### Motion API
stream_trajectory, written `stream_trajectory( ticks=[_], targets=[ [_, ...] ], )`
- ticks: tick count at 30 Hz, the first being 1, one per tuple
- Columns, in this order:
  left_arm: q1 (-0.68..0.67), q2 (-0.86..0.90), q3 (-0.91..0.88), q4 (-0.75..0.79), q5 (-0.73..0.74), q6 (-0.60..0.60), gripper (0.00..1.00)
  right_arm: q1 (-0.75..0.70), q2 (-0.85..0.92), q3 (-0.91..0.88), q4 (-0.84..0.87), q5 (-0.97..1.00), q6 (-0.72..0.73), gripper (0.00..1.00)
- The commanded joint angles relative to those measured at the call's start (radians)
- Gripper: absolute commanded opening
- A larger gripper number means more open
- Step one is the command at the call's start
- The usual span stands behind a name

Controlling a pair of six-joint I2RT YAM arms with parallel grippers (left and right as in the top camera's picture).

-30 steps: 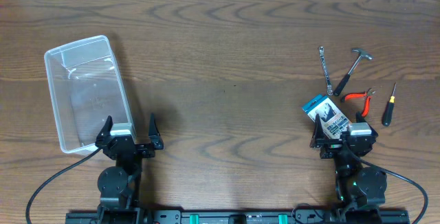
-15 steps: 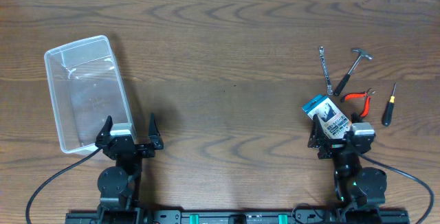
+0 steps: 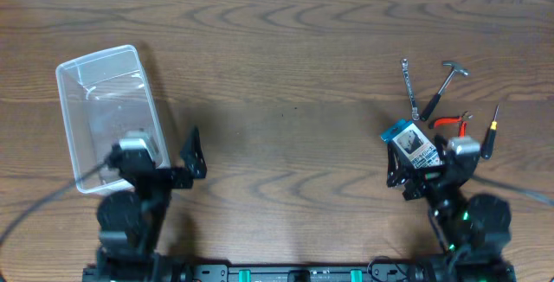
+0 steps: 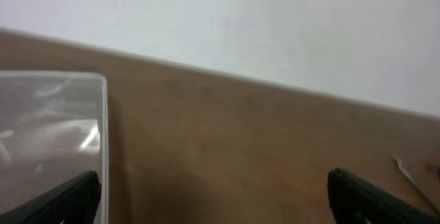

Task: Pack container
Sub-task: 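Reach the left gripper to the clear container's rim and grasp it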

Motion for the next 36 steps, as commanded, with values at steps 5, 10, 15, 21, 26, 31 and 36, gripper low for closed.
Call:
stream_trajectory(
  ticks=[5, 10, 15, 21, 26, 31, 36],
  targets=[
    [0.013, 0.5, 0.552, -0.498, -0.026, 0.01, 0.98, 0.01, 0.428, 0.388, -0.304, -0.029, -0.237, 0.99],
    [0.059, 0.811, 0.974, -0.969, -0.033, 0.01, 0.98, 0.009, 0.675, 0.631, -0.584, -0.029, -0.278, 0.99],
    [0.081, 0.931, 1.126, -1.115, -0.036, 0.037, 0.98, 0.009, 0.786, 0.697, -0.661, -0.01, -0.285, 0.98],
    [0.211, 0.943, 1.1, -1.141, -0.298, -0.232, 0.24, 0.009, 0.825, 0.697, -0.661, 0.032, -0.285, 0.82],
    [0.311, 0.992, 1.097, -0.982, -0.2, -0.29, 0.09, 0.009, 0.825, 0.697, -0.655, 0.031, -0.285, 0.82],
    [0.311, 1.141, 1.097, -0.816, -0.188, -0.3, 0.06, 0.01, 0.824, 0.697, -0.675, 0.031, -0.284, 0.82],
    [0.313, 1.369, 1.097, -0.725, -0.187, -0.346, 0.06, 0.01, 0.823, 0.697, -0.724, 0.031, -0.286, 0.94]
  ],
)
